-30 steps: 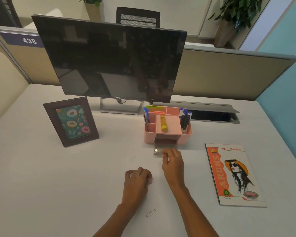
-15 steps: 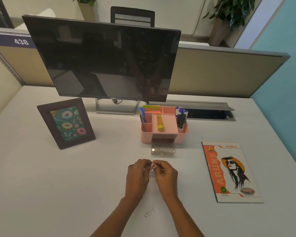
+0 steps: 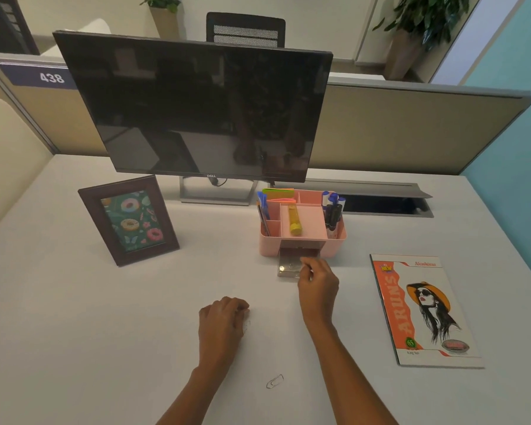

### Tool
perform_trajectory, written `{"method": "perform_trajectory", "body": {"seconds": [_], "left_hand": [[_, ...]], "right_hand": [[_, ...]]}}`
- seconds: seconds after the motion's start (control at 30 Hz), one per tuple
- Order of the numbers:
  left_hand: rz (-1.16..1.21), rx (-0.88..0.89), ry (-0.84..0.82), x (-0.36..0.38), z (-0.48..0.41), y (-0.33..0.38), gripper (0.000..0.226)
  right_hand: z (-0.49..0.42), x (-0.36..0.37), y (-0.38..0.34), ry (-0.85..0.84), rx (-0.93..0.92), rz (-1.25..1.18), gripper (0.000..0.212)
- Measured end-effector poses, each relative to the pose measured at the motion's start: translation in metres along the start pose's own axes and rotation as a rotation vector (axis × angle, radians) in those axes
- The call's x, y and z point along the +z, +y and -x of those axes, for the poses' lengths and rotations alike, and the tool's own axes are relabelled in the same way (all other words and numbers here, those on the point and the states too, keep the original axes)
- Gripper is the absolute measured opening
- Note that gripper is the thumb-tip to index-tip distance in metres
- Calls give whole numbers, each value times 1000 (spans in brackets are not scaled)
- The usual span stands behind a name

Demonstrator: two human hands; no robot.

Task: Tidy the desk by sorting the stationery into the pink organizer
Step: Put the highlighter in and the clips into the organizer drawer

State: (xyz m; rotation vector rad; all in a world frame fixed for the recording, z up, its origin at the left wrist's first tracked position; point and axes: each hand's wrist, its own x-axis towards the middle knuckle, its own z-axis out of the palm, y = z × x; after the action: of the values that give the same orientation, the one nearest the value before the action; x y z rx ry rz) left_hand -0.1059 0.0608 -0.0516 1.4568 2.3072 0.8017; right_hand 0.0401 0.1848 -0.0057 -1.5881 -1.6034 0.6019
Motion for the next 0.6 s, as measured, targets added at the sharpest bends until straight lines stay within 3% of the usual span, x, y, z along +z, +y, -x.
{"method": "perform_trajectory", "body": {"seconds": [0.2, 0.4, 0.6], "left_hand": [[-40, 15, 31, -6, 9, -14, 21], [-115, 73, -30, -4, 18, -15, 34], [-231, 27, -116, -1, 23, -8, 12]], "right_hand": [[27, 5, 9, -38, -47, -6, 17], [71, 9, 18, -188, -76, -24, 19], [94, 8, 20, -287, -98, 38, 19]]}}
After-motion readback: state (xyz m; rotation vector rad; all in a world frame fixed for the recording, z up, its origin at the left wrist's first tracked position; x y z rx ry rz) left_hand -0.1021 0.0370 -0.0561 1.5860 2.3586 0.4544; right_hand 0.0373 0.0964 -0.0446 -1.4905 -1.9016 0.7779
